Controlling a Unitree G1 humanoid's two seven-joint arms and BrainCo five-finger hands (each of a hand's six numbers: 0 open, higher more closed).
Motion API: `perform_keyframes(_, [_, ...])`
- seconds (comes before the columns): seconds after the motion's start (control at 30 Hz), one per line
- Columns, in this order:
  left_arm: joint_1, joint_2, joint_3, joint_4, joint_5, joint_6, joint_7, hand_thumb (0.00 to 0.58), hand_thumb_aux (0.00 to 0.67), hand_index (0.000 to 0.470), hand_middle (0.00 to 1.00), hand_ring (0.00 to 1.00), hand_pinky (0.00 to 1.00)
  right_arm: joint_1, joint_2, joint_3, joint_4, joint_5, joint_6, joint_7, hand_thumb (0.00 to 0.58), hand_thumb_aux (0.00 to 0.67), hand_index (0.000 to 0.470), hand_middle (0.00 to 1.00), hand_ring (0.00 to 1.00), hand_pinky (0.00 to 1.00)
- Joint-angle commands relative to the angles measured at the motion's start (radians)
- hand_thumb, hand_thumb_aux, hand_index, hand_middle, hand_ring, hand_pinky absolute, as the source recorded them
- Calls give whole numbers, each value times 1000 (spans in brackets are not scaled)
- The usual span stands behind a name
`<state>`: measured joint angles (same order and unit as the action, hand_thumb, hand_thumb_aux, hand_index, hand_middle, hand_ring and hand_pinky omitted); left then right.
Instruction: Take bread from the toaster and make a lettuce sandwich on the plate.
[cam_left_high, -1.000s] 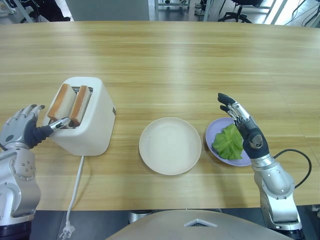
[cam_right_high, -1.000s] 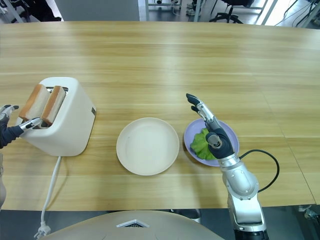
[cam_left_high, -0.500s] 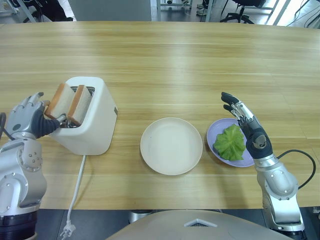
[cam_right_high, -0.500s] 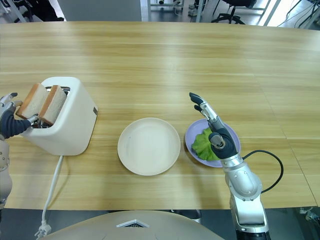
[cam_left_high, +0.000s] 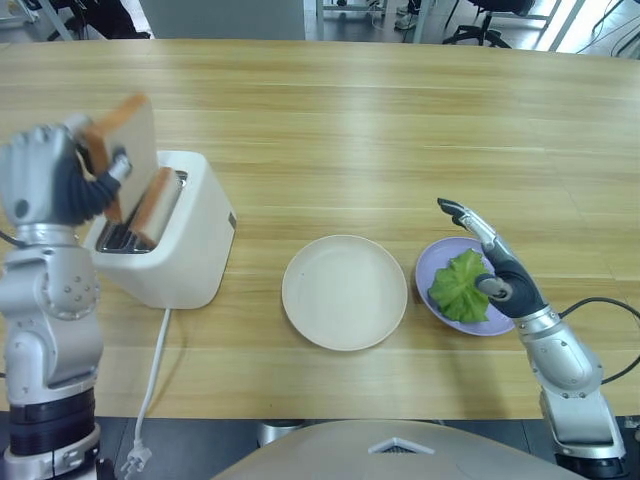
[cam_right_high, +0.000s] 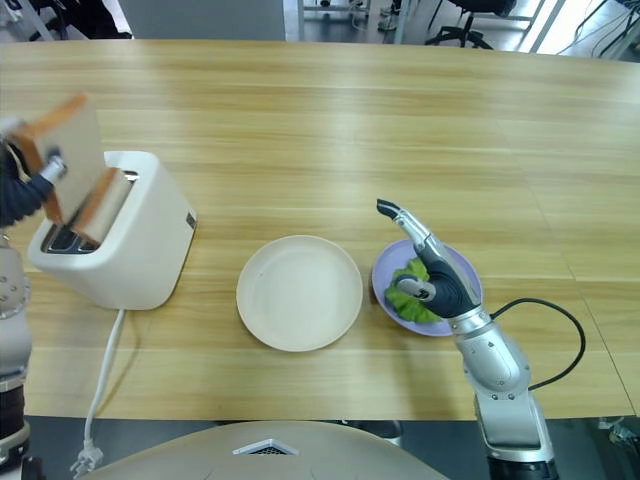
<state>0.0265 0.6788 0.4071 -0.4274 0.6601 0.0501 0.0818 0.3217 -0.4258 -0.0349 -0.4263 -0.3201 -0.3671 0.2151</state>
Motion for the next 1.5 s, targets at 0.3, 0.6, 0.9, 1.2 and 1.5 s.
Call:
perform_keyframes(0.3, [-152,-120,-108,-410,-320,46,-176,580,670,460,1000,1000,1000,-66,-271,-87,172,-647,41,-233,0,0,0,0,0,0])
perform_keyframes(0.6, [-27,-302,-585,-366,-458,270,-371,580,670,460,1000,1000,1000,-135,-361,0,352,-791,118,-297,0,0,0,0,0,0])
perform_keyframes(0.9, [67,-370,-746,67,-417,242,-351,580,670,460,1000,1000,1000,-207,-400,109,473,-820,119,-344,0,0,0,0,0,0])
perform_keyframes(1.2, [91,-412,-787,248,-316,259,-263,580,670,460,1000,1000,1000,-288,-426,219,561,-830,101,-366,0,0,0,0,0,0])
perform_keyframes(1.5, [82,-277,-892,233,-3,330,-253,0,0,0,0,0,0,-352,-458,324,670,-851,82,-354,0,0,0,0,0,0])
